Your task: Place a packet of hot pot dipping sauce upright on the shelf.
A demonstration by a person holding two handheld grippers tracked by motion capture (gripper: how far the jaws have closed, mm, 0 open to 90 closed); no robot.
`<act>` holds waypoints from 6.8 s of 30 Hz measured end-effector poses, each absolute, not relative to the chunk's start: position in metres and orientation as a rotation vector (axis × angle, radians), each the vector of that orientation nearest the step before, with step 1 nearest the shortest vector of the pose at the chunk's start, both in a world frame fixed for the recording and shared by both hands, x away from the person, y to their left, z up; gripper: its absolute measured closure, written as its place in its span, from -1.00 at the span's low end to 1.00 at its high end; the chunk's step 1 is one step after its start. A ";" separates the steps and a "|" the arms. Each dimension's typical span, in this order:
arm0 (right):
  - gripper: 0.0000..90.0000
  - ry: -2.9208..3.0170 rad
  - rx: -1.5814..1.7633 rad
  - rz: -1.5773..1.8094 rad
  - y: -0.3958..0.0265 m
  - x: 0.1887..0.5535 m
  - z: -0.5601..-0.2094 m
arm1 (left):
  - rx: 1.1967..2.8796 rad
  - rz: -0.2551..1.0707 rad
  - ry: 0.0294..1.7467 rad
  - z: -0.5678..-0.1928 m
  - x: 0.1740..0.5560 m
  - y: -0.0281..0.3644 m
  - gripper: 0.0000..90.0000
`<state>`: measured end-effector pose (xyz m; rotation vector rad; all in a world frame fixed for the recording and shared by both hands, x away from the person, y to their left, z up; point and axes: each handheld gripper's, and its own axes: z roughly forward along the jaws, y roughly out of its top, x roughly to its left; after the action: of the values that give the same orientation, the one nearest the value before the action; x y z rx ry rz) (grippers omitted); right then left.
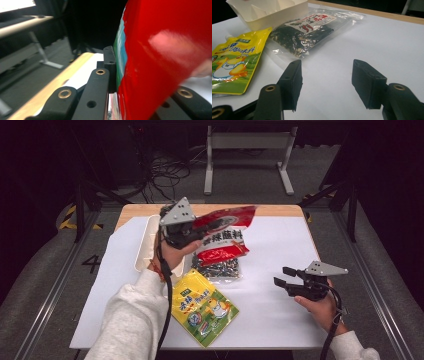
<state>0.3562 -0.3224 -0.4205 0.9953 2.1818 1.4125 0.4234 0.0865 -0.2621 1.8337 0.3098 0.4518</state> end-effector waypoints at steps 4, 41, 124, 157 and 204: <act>-0.12 2.193 1.000 1.407 -0.320 0.356 -0.422 | 1.842 0.510 0.328 -0.253 0.439 0.110 0.99; -0.18 2.243 0.994 1.314 -0.324 0.343 -0.429 | 1.895 0.626 0.413 -0.282 0.504 0.189 0.99; -0.26 2.306 1.101 1.315 -0.333 0.339 -0.444 | 2.168 0.524 0.765 -0.397 0.560 0.208 0.95; -0.28 2.322 1.100 1.318 -0.333 0.340 -0.445 | 2.041 0.480 0.779 -0.400 0.555 0.215 0.99; -0.22 2.343 0.939 1.288 -0.305 0.353 -0.432 | 1.911 0.591 0.704 -0.394 0.333 0.226 -0.34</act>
<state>0.3531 -0.3052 -0.4319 0.9392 2.3432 1.2885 0.3331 0.2259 -0.3944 1.9111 0.7036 0.5906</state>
